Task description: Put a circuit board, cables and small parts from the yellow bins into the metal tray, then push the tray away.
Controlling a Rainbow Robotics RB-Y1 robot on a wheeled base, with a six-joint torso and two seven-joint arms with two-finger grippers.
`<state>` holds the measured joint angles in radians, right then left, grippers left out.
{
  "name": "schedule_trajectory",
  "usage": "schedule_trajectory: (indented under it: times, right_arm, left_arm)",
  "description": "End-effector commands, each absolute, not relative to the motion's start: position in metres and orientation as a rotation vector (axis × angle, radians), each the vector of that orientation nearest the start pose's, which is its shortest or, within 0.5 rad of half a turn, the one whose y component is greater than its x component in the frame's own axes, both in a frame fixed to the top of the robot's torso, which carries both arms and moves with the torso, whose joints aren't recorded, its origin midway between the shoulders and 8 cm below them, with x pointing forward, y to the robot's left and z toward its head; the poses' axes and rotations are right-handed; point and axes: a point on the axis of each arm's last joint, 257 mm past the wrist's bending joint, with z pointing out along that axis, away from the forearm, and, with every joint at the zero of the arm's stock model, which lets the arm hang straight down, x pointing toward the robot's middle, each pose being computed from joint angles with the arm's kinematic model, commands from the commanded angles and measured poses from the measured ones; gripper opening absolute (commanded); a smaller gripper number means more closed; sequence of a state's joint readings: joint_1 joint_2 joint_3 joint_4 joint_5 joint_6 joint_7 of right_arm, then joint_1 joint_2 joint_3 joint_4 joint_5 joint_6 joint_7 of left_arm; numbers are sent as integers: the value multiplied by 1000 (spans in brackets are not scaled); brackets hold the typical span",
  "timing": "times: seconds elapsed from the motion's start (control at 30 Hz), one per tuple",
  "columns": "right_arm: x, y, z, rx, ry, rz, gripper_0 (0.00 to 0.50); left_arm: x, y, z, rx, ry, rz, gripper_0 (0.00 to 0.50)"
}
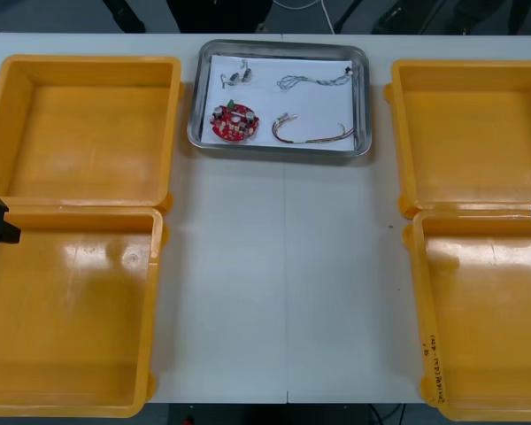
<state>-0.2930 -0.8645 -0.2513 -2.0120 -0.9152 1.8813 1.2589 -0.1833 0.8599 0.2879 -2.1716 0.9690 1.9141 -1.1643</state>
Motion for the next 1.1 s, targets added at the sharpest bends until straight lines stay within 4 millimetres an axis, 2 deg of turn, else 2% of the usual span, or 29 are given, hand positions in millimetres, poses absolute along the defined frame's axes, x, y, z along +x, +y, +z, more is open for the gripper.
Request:
schedule_trajectory:
  times: [0.03,0.3,1.1]
  right_arm:
    - [396,-402,-141,91,2704,-18,500]
    - [390,-404,-144,105,2728,-26,500]
    - [390,-404,-144,105,2728,-26,500]
  left_arm:
    - [365,383,-142,29,2697,59,500]
    - [365,383,-142,29,2697,59,500]
    - [365,383,-142,29,2697,59,500]
